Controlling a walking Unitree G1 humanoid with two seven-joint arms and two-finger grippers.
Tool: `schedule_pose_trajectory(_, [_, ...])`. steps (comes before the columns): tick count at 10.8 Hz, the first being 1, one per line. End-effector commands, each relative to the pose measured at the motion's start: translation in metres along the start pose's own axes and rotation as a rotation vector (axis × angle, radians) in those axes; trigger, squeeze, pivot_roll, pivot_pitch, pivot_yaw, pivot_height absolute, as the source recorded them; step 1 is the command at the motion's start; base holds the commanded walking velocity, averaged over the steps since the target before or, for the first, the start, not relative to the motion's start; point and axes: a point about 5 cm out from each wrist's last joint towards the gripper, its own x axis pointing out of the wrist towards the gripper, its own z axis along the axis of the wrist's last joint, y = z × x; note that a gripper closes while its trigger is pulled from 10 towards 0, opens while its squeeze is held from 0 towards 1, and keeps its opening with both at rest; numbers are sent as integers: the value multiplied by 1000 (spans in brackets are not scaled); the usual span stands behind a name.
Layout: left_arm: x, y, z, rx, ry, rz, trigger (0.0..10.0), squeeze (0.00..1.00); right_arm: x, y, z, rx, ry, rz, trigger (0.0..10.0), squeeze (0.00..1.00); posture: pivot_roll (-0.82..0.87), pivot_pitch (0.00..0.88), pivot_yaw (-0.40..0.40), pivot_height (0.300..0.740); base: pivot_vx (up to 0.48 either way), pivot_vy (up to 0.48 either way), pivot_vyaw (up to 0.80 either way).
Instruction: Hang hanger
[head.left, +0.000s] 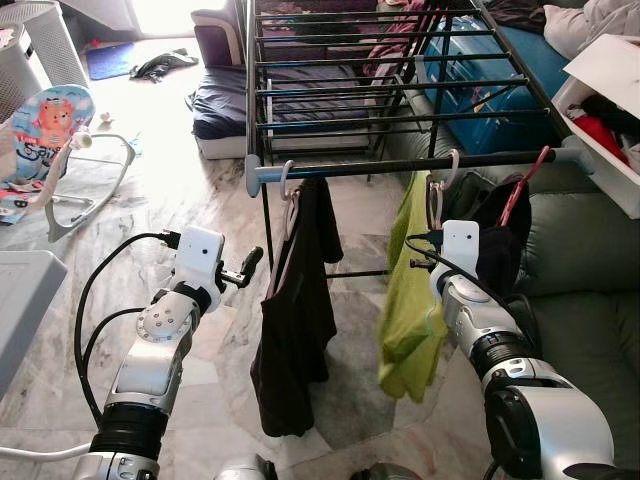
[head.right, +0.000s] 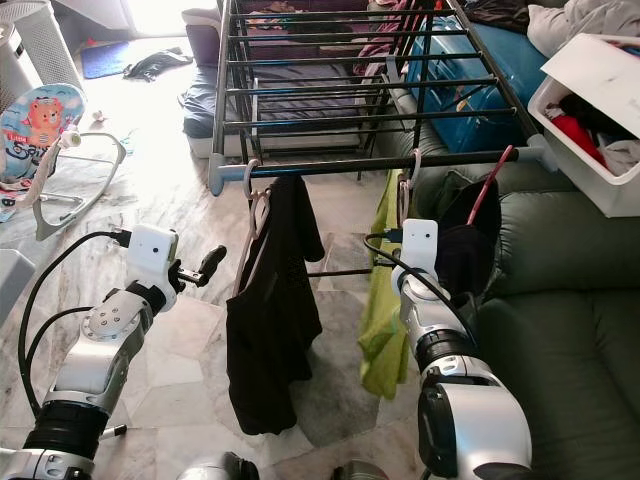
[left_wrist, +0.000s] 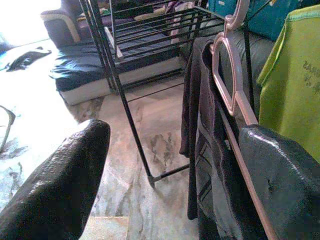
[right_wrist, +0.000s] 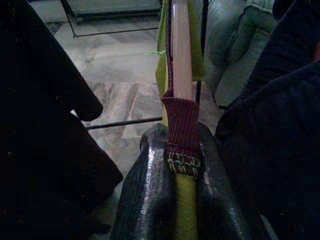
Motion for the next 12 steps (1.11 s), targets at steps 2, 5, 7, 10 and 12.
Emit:
schedule_pose_trajectory(2, [-1, -2, -2, 12, 15, -6, 10000, 0, 0, 0, 4, -36, -29, 2, 0, 0, -10, 0, 8, 740, 0, 0, 0])
schedule_pose_trajectory(5, [-1, -1, -2, 12, 20, -4, 10000, 0, 0, 1, 4, -36, -30, 20, 4980, 0, -10, 0, 8, 740, 0, 0, 0])
schedule_pose_trajectory(7, [-2, -2, -3, 6, 28, -8, 10000, 0, -1, -3, 3, -28, -34, 25, 10000, 1000, -12, 0, 8, 740, 0, 0, 0])
schedule_pose_trajectory(10, [-4, 3, 0, -6, 15, -4, 10000, 0, -1, -8, 7, -66, -66, 14, 10000, 1000, -12, 0, 9, 740, 0, 0, 0])
schedule_pose_trajectory(12, [-10, 7, 1, 10, 18, 3, 10000, 0, -1, -17, 14, -76, -82, -1, 10000, 1000, -3, 0, 12, 740, 0, 0, 0])
